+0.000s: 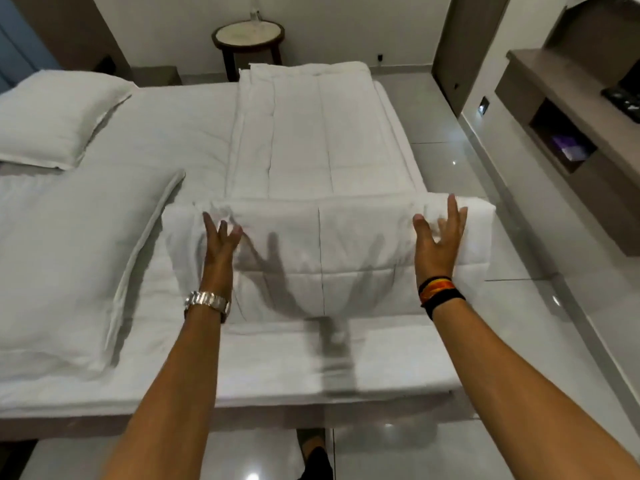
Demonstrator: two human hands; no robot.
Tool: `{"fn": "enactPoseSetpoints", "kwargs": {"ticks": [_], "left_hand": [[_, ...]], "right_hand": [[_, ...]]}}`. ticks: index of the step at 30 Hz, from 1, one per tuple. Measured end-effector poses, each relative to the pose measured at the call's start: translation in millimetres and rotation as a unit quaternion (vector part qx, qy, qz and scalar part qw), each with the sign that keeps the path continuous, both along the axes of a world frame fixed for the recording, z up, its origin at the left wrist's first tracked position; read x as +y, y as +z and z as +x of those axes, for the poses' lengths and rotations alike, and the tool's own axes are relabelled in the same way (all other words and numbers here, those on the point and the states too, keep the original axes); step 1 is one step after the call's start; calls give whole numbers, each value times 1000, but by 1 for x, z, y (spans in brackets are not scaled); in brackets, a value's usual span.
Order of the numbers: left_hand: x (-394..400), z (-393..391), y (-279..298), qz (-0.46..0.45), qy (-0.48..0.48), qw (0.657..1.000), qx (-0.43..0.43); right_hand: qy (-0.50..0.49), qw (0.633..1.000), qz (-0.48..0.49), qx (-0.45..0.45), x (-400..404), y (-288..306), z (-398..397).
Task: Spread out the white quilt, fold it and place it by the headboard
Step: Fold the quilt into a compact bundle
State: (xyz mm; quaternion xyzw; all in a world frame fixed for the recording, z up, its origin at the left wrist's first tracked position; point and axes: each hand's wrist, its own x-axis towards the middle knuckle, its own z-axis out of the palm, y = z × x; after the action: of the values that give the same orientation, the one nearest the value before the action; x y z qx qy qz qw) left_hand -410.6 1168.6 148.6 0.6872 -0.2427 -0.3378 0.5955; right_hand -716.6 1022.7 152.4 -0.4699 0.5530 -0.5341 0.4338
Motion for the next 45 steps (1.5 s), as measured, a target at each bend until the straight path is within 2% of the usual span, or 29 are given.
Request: {"fn": "enactPoseSetpoints", "kwargs": {"ticks": [1, 3, 4, 6, 7, 9, 10, 12, 14, 16, 19, 23, 31, 36, 40, 41, 42, 43, 45], "left_hand": [[-9, 5, -15, 20, -7, 999, -37], [-12, 2, -61, 114, 53, 987, -102], [-12, -3, -85, 164, 90, 978, -88], [-18, -13, -123, 261, 154, 953, 33], [-22, -17, -135, 274, 177, 940, 101], [-45, -8, -164, 228, 215, 928, 203], [-60, 2, -175, 188, 242, 923, 233], [-94, 17, -181, 144, 317, 893, 284], [-125, 25, -183, 131, 383, 868, 287], [-149, 25, -185, 156, 422, 853, 265], [-158, 30, -215, 150, 438, 856, 229], [-138, 26, -226, 145, 418, 870, 219], [-67, 2, -157, 112, 401, 888, 195], [49, -51, -118, 126, 408, 885, 188], [164, -107, -123, 192, 390, 859, 270], [187, -117, -135, 146, 409, 832, 346], [204, -110, -184, 147, 429, 807, 379], [219, -114, -209, 176, 402, 818, 371], [236, -122, -180, 195, 380, 811, 401]], "right_hand": [[-6, 1000, 3, 28, -8, -13, 5], [-31, 994, 63, 85, -11, -52, 8], [-51, 987, 119, 97, -12, -74, 10], [-76, 960, 254, 89, -16, -114, 17], [-78, 946, 306, 76, -21, -128, 19], [-85, 928, 359, 45, -49, -147, 31], [-98, 924, 369, 31, -67, -155, 39], [-133, 913, 385, 16, -99, -160, 60], [-165, 907, 385, 46, -123, -169, 82], [-191, 903, 378, 74, -135, -178, 95], [-216, 899, 373, 78, -136, -189, 101], [-221, 921, 318, 31, -123, -199, 92], [-196, 941, 273, -46, -43, -156, 54], [-178, 937, 293, -67, 81, -137, 2], [-164, 921, 352, -26, 198, -130, -60], [-161, 914, 372, -6, 224, -127, -74], [-160, 910, 382, 14, 243, -125, -85], [-157, 909, 385, 27, 260, -120, -95], [-146, 912, 382, 39, 277, -103, -105]]}}
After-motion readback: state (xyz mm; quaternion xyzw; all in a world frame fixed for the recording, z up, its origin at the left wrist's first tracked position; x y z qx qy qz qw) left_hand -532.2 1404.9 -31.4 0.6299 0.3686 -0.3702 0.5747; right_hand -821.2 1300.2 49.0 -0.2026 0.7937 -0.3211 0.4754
